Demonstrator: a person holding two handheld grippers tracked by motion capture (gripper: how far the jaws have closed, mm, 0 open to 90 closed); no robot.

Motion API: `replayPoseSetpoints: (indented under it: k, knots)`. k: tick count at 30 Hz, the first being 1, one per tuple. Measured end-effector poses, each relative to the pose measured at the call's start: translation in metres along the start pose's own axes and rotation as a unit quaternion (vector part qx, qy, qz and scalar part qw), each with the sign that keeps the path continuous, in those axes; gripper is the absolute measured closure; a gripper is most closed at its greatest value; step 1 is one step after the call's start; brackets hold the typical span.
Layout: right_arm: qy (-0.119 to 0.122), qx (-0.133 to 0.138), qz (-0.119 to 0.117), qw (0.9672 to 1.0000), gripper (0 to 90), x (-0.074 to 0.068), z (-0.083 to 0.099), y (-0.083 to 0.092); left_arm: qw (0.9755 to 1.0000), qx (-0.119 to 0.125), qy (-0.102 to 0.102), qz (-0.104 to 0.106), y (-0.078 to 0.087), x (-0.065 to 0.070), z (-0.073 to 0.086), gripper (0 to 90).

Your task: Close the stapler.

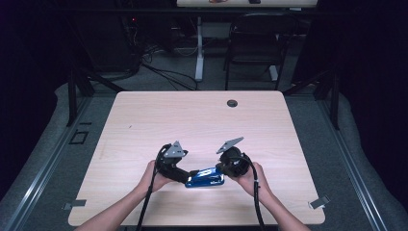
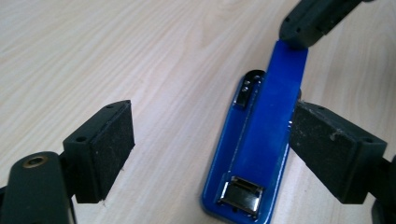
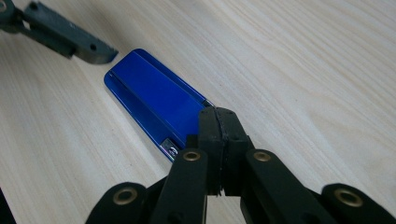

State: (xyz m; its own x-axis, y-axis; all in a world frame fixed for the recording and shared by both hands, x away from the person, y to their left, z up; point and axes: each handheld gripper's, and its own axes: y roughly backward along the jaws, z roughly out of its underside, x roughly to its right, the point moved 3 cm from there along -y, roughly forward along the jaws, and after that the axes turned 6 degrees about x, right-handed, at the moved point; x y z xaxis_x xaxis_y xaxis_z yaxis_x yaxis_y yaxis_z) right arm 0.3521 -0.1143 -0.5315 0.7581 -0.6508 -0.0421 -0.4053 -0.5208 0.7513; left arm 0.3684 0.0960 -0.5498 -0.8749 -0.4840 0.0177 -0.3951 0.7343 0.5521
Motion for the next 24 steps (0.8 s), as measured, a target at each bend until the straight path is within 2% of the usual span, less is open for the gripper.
replayPoseSetpoints:
  k: [8, 18, 20, 24]
  knots:
    - [0.001, -0.011, 0.002, 0.9999, 90.0, 0.0, 0.003, -0.005, 0.9996, 0.006, 0.017, -0.02, 0.007, -0.012, 0.002, 13.2]
    - [-0.005, -0.01, -0.002, 0.9999, 90.0, 0.001, 0.004, -0.006, 0.9989, 0.001, 0.038, -0.026, 0.01, -0.021, 0.004, 12.3]
    - [-0.009, -0.002, -0.002, 1.0, 90.0, 0.0, 0.004, -0.007, 0.9989, 0.0, 0.039, -0.027, 0.011, -0.021, 0.005, 12.3]
    - [-0.008, -0.007, -0.002, 0.9999, 90.0, 0.001, 0.005, -0.006, 0.9989, 0.0, 0.039, -0.026, 0.01, -0.021, 0.004, 12.2]
